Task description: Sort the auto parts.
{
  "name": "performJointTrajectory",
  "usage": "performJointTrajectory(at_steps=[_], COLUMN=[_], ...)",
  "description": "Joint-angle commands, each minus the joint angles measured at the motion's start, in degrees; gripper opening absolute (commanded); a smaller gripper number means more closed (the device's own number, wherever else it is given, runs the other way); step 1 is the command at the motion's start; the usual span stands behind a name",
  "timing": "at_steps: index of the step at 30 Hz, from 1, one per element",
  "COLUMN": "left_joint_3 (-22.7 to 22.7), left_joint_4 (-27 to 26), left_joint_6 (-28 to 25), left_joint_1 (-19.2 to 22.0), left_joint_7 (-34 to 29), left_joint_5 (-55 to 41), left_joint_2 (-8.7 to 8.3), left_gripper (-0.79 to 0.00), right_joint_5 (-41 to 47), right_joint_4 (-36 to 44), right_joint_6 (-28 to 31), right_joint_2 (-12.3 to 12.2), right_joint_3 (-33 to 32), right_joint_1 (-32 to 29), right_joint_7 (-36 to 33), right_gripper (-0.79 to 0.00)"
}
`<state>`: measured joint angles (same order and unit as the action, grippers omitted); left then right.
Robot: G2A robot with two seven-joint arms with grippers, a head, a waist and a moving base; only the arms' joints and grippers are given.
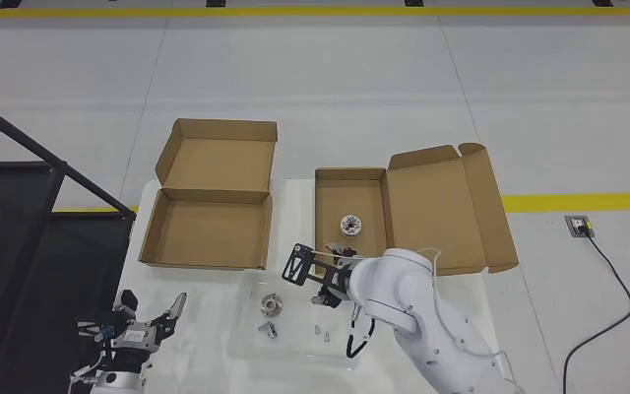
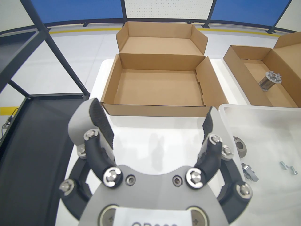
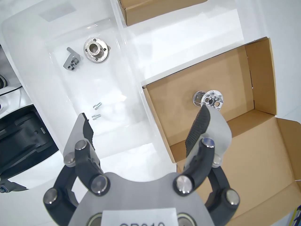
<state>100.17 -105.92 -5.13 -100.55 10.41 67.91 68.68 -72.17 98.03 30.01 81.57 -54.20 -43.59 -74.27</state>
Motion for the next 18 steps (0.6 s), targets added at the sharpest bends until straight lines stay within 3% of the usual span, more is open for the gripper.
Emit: performJointTrajectory(at_steps=[1,6,12,18], left_joint_3=[0.0,0.0,0.0,0.0], left_joint_4=[0.0,0.0,0.0,0.0], left_joint_6=[0.0,0.0,0.0,0.0], left_joint_1=[0.0,0.0,0.0,0.0], left_joint_7=[0.0,0.0,0.0,0.0], left_joint_5=[0.0,0.0,0.0,0.0], left_joint_2=[0.0,0.0,0.0,0.0], left_gripper=[0.0,0.0,0.0,0.0], right_joint_5=[0.0,-1.6,-4.9,-2.13], right_joint_4=[0.0,0.06,-0.97,-3.66], right_joint_6=[0.01,-0.44,-10.26,-19.31], right_joint_2=[0.0,0.1,1.42,2.82], right_joint_3=[0.0,1.84,7.62,10.48], right_joint_1=[0.0,-0.53,-0.87,-2.58], right_joint_7=[0.0,1.63,-1.32,-1.37], right_gripper=[0.0,0.0,0.0,0.0])
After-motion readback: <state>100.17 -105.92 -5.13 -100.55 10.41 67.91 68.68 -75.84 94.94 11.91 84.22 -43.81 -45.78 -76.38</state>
